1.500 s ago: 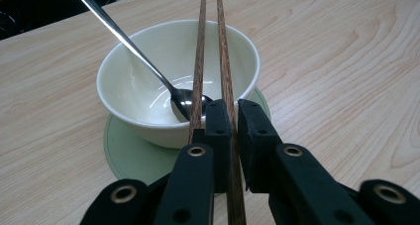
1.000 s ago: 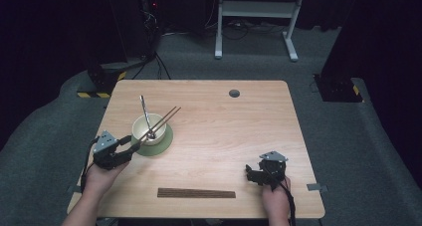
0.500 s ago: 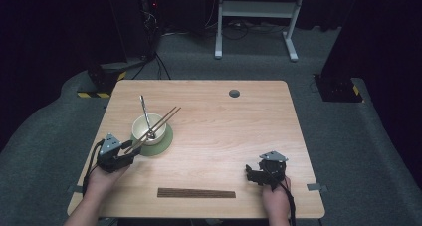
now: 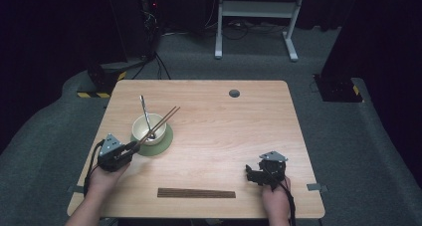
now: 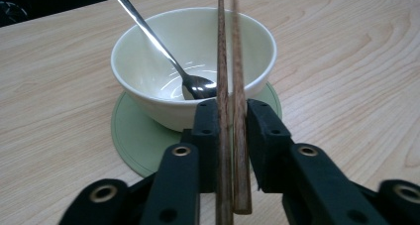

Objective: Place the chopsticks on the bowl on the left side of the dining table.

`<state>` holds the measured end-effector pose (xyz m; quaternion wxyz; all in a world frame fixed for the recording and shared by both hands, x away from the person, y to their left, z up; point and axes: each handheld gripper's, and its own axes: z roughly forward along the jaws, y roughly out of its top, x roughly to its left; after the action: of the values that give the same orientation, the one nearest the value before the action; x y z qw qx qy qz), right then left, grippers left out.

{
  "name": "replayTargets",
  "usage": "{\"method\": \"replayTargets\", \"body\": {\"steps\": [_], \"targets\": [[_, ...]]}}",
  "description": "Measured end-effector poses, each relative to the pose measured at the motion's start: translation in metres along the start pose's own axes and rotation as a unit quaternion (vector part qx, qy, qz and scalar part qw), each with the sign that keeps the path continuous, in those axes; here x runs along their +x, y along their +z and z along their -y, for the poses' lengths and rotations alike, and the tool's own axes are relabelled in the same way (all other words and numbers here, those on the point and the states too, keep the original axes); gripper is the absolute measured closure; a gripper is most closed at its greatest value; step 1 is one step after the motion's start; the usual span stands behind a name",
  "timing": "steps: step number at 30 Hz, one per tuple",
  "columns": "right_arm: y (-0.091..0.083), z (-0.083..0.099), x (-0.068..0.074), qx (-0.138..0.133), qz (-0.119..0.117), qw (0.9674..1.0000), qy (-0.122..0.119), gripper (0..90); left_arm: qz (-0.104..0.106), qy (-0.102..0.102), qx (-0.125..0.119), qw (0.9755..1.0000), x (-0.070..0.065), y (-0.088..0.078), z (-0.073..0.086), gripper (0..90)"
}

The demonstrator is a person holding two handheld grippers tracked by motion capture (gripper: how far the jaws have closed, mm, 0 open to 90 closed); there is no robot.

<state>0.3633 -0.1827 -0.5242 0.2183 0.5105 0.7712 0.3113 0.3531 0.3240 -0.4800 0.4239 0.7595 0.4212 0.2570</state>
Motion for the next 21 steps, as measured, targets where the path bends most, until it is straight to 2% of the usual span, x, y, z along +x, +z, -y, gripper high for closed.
{"method": "replayTargets", "body": {"steps": [3,11,17,19,21], "targets": [[0.0001,-0.0001,-0.0003,0.0,-0.003,1.0,0.0,9.6,0.008,-0.005,-0.002,1.0,0.0022,-0.0004,0.0001,76.7],[0.0002,-0.0001,-0.0005,0.0,-0.004,1.0,0.0,9.6,0.01,-0.015,-0.001,0.9998,0.0069,-0.0049,0.0032,76.9],[0.0002,-0.0001,-0.0006,0.0,-0.004,1.0,-0.001,9.5,0.011,-0.015,-0.002,0.9998,0.008,-0.0058,0.0034,76.5],[0.0002,-0.0001,-0.0006,0.0,-0.004,1.0,-0.001,9.6,0.006,-0.015,-0.002,0.9999,0.0071,-0.0062,0.0031,73.2],[0.0001,-0.0001,-0.0005,0.0,-0.004,1.0,0.0,9.6,0.0,-0.02,-0.004,0.9998,0.0067,-0.0077,0.0029,65.7]]}}
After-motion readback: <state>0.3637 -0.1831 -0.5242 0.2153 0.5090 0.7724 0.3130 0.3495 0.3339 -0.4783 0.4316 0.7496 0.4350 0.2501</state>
